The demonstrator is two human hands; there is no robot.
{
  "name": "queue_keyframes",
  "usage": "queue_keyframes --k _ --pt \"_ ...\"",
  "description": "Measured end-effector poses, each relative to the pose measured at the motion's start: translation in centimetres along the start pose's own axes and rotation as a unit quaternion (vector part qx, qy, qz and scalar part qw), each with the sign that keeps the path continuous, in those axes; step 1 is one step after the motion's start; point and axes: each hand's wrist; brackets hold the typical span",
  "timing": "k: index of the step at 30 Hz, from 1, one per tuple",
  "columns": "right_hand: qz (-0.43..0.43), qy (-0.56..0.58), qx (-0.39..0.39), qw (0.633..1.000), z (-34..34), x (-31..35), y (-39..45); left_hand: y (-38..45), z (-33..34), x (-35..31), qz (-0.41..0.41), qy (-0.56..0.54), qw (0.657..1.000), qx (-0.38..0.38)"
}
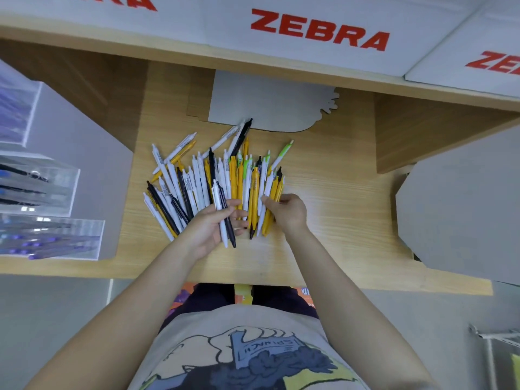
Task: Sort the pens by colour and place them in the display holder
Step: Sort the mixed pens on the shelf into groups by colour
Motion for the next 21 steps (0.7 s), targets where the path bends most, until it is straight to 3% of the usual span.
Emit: queue_keyframes --k 12,21 --pt "-0.017 0.078 0.076 0.994 -0.6 -0.3 -0.1 -0.5 -1.2 -0.6 0.014 0.039 0.999 -0.014" --pt "0.020 0.255 0.159 0.953 -5.4 -3.5 -0.2 1.1 4.2 0.5 0.011 0.108 0.994 0.005"
Point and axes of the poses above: each hand's wrist, its own y-axis towards the middle knuckle, its own z-axis out of the palm, x = y × z, and after that the axes turned 8 degrees about -y, right-handed
